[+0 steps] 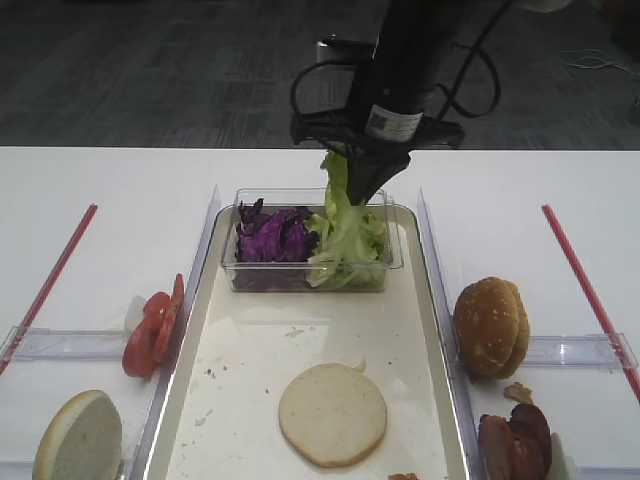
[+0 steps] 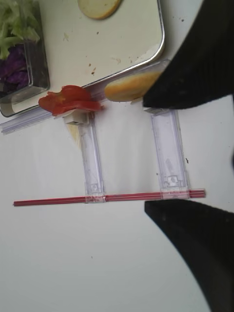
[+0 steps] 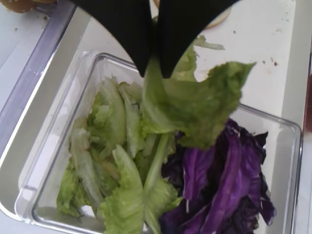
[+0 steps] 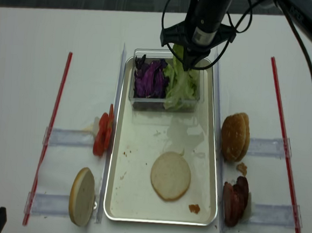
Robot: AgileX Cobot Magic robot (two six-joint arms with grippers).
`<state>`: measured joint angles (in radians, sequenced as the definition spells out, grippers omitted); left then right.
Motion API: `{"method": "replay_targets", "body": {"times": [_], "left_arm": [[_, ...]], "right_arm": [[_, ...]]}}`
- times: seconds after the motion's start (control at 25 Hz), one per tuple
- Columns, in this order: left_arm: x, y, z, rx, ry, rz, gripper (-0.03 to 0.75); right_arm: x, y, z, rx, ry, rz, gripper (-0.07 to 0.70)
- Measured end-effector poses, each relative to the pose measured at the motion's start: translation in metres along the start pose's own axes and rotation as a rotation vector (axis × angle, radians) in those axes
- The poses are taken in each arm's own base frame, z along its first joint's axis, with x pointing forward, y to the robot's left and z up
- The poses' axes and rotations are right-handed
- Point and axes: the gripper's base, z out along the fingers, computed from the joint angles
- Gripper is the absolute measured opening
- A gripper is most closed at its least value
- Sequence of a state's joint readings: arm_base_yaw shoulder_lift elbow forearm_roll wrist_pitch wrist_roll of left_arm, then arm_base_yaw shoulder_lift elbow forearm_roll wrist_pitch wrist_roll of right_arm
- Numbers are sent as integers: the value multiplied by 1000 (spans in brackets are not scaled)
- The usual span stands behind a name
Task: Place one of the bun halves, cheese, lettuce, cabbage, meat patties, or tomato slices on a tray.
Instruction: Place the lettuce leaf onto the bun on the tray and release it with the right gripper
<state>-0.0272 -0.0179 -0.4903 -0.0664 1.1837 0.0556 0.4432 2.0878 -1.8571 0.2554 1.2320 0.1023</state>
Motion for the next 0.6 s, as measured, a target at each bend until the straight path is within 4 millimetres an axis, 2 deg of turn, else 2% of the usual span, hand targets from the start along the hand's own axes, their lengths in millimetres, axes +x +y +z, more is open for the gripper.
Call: {"method": "replay_targets", "body": {"times": [0.24, 0.6], "left_arm": [[0, 0, 0, 0, 0, 0, 391], [0, 0, 0, -2, -2, -7, 391]], "right_arm": [[25, 4, -18, -20, 17, -53, 39], [69, 6, -16, -58, 113, -92, 39]]}}
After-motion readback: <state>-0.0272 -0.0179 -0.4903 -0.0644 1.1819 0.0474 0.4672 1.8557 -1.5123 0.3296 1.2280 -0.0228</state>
